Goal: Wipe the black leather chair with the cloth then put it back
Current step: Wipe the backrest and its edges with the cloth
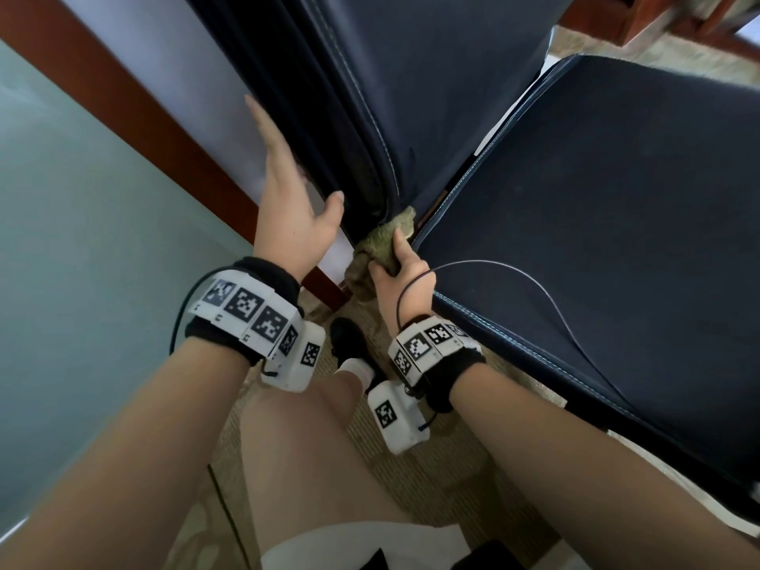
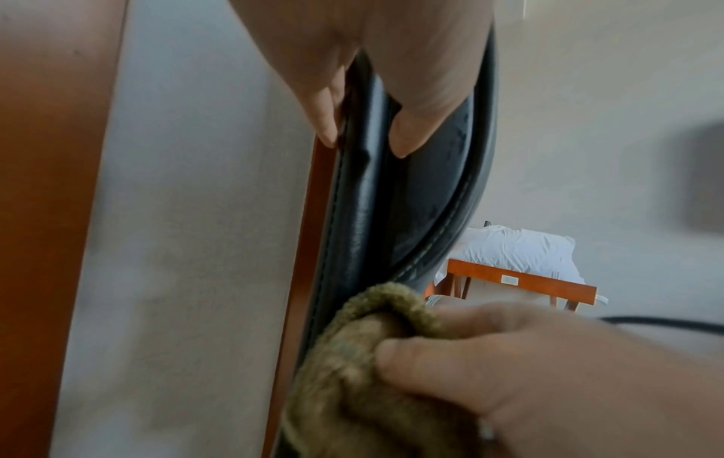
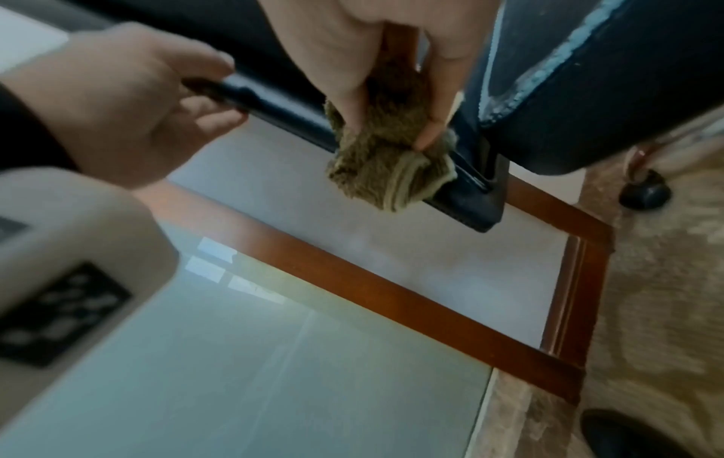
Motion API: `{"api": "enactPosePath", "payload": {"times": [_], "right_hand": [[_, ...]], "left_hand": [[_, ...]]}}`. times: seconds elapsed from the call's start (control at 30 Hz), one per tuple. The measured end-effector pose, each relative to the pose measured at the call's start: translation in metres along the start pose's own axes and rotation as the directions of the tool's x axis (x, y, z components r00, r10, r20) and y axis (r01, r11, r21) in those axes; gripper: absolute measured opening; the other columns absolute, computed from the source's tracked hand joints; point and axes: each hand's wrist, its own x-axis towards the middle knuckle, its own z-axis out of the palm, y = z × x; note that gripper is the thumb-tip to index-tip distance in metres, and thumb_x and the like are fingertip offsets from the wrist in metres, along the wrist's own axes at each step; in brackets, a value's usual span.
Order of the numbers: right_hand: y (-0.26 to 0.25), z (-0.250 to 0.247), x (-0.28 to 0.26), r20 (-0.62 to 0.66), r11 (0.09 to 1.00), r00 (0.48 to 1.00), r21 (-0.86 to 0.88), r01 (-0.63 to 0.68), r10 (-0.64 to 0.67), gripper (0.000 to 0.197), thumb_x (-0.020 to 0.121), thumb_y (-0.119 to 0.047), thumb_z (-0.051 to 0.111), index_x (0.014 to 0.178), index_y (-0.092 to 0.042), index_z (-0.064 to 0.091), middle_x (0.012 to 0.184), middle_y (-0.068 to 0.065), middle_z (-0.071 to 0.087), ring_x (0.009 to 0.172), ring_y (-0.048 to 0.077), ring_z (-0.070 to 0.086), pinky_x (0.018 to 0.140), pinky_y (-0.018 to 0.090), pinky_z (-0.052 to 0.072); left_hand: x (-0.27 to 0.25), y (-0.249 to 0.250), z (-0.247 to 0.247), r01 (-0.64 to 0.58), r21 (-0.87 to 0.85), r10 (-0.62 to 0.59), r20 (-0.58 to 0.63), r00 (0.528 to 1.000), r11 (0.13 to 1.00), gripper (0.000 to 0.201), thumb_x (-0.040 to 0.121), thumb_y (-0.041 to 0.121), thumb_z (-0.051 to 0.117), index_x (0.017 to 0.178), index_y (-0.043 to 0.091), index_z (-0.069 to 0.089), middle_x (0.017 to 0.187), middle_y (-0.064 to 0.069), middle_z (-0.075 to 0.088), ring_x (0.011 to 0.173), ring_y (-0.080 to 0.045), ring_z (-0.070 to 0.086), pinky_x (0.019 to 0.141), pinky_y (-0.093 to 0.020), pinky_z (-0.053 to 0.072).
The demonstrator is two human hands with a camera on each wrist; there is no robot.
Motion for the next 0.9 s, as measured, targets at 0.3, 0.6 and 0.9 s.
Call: {"api": "enactPosePath", "payload": {"times": [0.3,0.6,0.9], "right_hand": [[-0.001,0.017,0.022,0.12,0.907,0.989,-0.419,-0.028,0.086,0.064,0.09,-0.012,0.05,0.147,-0.007,0.02,0.148,0.008,0.035,0.123,0.03,0.044,0.099,0.03,0.037],[0.006,0.018,0.015,0.119,0.923,0.961,-0.33,-0.199,0.249,0.051,0.088,-0.018,0.054,0.135,-0.005,0.039,0.123,0.016,0.057,0.113,0.032,0.054,0.089,0.035,0.045],[0.022,0.002,-0.019,0.049,0.992,0.997,-0.108,-0.059,0.065,0.067,0.085,-0.005,0.059,0.144,-0.013,0.03,0.137,0.007,0.048,0.127,0.018,0.044,0.102,0.016,0.029]], "left_hand": [[-0.002,0.006,0.009,0.095,-0.023,-0.097,-0.078,0.992,0.995,0.1,0.078,0.019,0.062,0.147,-0.001,-0.007,0.156,-0.015,0.014,0.142,-0.02,0.021,0.112,-0.043,0.029],[0.002,0.001,0.002,0.029,0.093,-0.028,-0.006,1.0,0.995,0.104,0.08,0.01,0.066,0.143,-0.007,-0.015,0.154,-0.023,0.01,0.141,-0.024,0.022,0.112,-0.012,0.02],[-0.006,-0.004,-0.009,-0.063,0.263,0.038,0.101,0.994,0.963,0.1,0.085,0.015,0.065,0.143,-0.007,-0.014,0.152,-0.024,0.018,0.097,-0.017,0.055,0.08,-0.017,0.042]]}}
